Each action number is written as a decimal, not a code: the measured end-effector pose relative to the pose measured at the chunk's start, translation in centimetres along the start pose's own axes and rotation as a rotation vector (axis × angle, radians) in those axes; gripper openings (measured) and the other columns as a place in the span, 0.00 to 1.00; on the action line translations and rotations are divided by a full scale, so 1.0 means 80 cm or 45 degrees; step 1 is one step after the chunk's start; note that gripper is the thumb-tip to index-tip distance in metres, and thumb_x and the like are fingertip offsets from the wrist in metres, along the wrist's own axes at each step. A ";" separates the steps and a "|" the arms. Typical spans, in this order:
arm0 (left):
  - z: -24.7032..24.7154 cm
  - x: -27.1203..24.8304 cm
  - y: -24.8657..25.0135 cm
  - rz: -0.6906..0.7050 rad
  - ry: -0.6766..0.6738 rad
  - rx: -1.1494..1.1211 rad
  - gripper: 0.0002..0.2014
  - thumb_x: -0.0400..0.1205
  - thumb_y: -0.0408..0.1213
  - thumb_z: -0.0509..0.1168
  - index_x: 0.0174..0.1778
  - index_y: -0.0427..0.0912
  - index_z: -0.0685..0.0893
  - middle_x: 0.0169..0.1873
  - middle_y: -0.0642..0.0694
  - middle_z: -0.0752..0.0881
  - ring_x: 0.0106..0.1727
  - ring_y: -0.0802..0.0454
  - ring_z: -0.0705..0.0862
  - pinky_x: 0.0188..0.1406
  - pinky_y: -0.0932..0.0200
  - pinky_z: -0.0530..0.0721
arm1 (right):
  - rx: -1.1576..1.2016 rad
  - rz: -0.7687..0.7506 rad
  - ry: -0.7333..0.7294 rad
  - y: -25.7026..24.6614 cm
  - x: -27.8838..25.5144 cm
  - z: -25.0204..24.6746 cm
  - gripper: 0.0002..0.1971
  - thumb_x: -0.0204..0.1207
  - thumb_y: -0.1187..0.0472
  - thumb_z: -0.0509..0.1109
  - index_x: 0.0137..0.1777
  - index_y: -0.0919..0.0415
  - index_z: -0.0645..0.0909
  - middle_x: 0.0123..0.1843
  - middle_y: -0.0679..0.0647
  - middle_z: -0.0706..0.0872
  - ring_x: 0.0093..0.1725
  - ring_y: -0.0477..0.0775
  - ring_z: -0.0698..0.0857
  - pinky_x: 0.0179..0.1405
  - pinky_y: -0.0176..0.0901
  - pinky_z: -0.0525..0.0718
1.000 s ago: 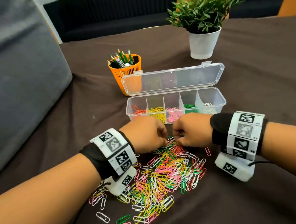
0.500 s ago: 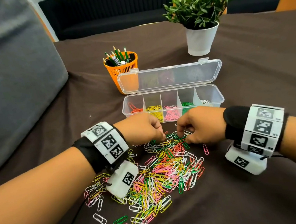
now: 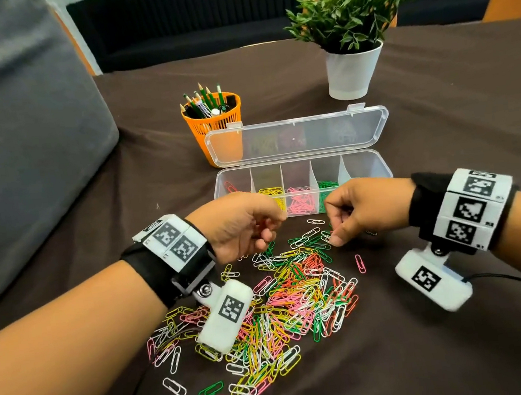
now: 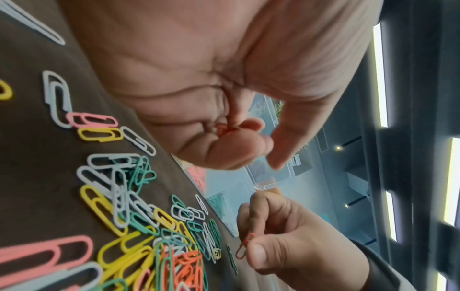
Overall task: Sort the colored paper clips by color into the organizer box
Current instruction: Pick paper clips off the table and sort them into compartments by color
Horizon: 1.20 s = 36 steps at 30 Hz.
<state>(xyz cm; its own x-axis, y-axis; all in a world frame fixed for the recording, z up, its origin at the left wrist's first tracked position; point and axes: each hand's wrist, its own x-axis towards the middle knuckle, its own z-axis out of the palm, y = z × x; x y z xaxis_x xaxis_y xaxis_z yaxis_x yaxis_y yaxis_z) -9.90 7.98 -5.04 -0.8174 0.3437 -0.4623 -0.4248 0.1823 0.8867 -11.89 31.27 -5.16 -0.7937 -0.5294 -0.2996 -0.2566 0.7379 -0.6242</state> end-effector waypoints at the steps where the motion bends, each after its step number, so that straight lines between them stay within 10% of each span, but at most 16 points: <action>1: 0.003 0.004 -0.002 0.033 0.018 0.068 0.16 0.76 0.29 0.72 0.31 0.46 0.71 0.24 0.48 0.72 0.22 0.57 0.69 0.16 0.67 0.65 | 0.066 0.008 0.002 0.002 -0.003 -0.002 0.13 0.64 0.58 0.85 0.33 0.59 0.81 0.25 0.47 0.81 0.25 0.45 0.76 0.25 0.35 0.73; 9: 0.028 0.010 -0.003 0.310 0.069 1.210 0.07 0.75 0.41 0.79 0.40 0.43 0.89 0.19 0.63 0.81 0.22 0.69 0.77 0.25 0.73 0.72 | 0.723 0.173 -0.017 0.011 -0.015 -0.003 0.13 0.62 0.70 0.79 0.35 0.62 0.75 0.24 0.52 0.77 0.24 0.49 0.66 0.18 0.34 0.60; 12: 0.040 0.010 -0.006 0.310 0.081 1.484 0.08 0.74 0.47 0.79 0.42 0.48 0.92 0.26 0.60 0.85 0.28 0.68 0.80 0.29 0.67 0.76 | 0.938 0.283 0.040 0.008 -0.010 0.003 0.11 0.74 0.76 0.58 0.37 0.60 0.68 0.31 0.60 0.81 0.20 0.48 0.64 0.19 0.33 0.57; 16: 0.049 0.013 -0.006 0.337 0.092 1.653 0.08 0.75 0.48 0.77 0.44 0.48 0.91 0.34 0.55 0.86 0.36 0.58 0.81 0.33 0.63 0.74 | 0.750 0.319 0.016 -0.008 -0.009 0.020 0.07 0.69 0.69 0.57 0.40 0.56 0.69 0.29 0.58 0.75 0.19 0.50 0.65 0.19 0.33 0.60; 19: 0.051 0.011 -0.005 0.366 0.122 1.681 0.06 0.77 0.44 0.73 0.43 0.47 0.91 0.34 0.53 0.86 0.37 0.55 0.81 0.29 0.66 0.71 | -0.043 0.216 0.027 -0.016 -0.005 0.035 0.09 0.69 0.53 0.72 0.37 0.53 0.75 0.33 0.52 0.80 0.30 0.52 0.76 0.30 0.46 0.76; 24: 0.035 0.009 0.002 0.223 0.101 1.329 0.03 0.78 0.39 0.72 0.39 0.45 0.90 0.29 0.56 0.84 0.31 0.60 0.81 0.31 0.66 0.78 | -0.573 0.070 0.106 -0.029 -0.005 0.048 0.14 0.69 0.42 0.77 0.42 0.50 0.81 0.36 0.45 0.81 0.39 0.50 0.81 0.35 0.41 0.75; 30: 0.002 -0.006 0.012 -0.057 0.127 0.120 0.06 0.73 0.35 0.52 0.29 0.47 0.66 0.21 0.50 0.61 0.17 0.57 0.54 0.18 0.72 0.52 | -0.471 0.012 0.046 -0.024 -0.003 0.045 0.05 0.71 0.55 0.77 0.44 0.55 0.86 0.31 0.43 0.80 0.31 0.41 0.77 0.28 0.31 0.71; 36: -0.037 -0.017 0.021 -0.012 0.067 -0.382 0.15 0.81 0.41 0.53 0.27 0.49 0.64 0.21 0.53 0.59 0.16 0.58 0.56 0.13 0.68 0.50 | 0.026 0.067 -0.046 -0.014 -0.009 0.024 0.06 0.68 0.55 0.76 0.39 0.57 0.86 0.27 0.49 0.81 0.23 0.45 0.75 0.26 0.39 0.74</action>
<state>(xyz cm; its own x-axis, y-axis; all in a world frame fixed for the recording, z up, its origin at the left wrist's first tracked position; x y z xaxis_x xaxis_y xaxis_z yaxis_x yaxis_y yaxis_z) -10.67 5.12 -2.94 -0.8286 0.2937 -0.4766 -0.5219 -0.0974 0.8474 -9.98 30.00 -5.59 -0.7852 -0.5051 -0.3582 -0.2033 0.7567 -0.6213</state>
